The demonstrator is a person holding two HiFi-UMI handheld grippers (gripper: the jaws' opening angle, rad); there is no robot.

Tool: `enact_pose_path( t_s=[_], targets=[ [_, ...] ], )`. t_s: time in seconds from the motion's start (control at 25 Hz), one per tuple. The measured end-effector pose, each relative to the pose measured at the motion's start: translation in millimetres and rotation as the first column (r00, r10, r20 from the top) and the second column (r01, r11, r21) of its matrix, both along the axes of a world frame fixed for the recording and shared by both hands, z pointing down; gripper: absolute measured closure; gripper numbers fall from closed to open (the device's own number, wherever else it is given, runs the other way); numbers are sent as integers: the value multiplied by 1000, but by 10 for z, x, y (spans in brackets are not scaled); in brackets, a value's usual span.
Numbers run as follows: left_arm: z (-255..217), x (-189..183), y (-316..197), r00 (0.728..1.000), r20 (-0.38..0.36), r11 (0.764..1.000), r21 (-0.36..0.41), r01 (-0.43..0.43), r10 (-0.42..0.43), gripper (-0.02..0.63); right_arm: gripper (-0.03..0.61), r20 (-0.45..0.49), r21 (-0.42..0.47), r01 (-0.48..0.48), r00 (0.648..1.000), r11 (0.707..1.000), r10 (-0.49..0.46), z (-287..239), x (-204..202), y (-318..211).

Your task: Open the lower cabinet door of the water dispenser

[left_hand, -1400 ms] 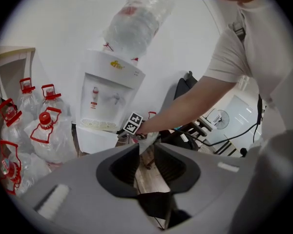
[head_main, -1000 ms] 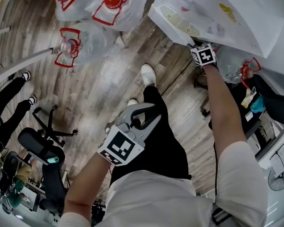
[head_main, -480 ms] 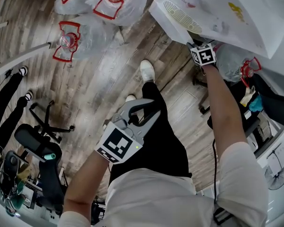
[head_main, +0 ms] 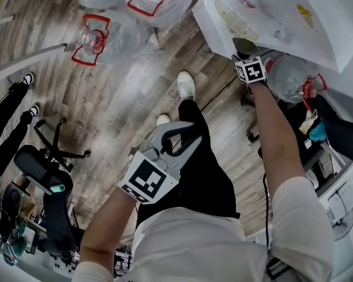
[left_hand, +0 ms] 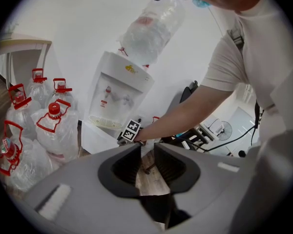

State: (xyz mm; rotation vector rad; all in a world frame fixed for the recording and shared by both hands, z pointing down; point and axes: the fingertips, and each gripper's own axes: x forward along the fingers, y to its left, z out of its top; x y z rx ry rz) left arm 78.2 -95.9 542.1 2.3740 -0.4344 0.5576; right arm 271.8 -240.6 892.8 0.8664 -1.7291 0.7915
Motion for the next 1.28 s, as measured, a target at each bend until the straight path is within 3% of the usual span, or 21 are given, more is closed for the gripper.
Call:
enact_pose_path(
  t_s=[0.68,1.28],
  targets=[
    [-66,-447,192,993,0,993,19,115,-115,511,515,65,-21,44,997,999,-42,16,-857,260],
    [-135,-893,391,963,0,962,26,271,-271,511,534,151,-29,40,988,999,-35,9,-1887,170]
  ],
)
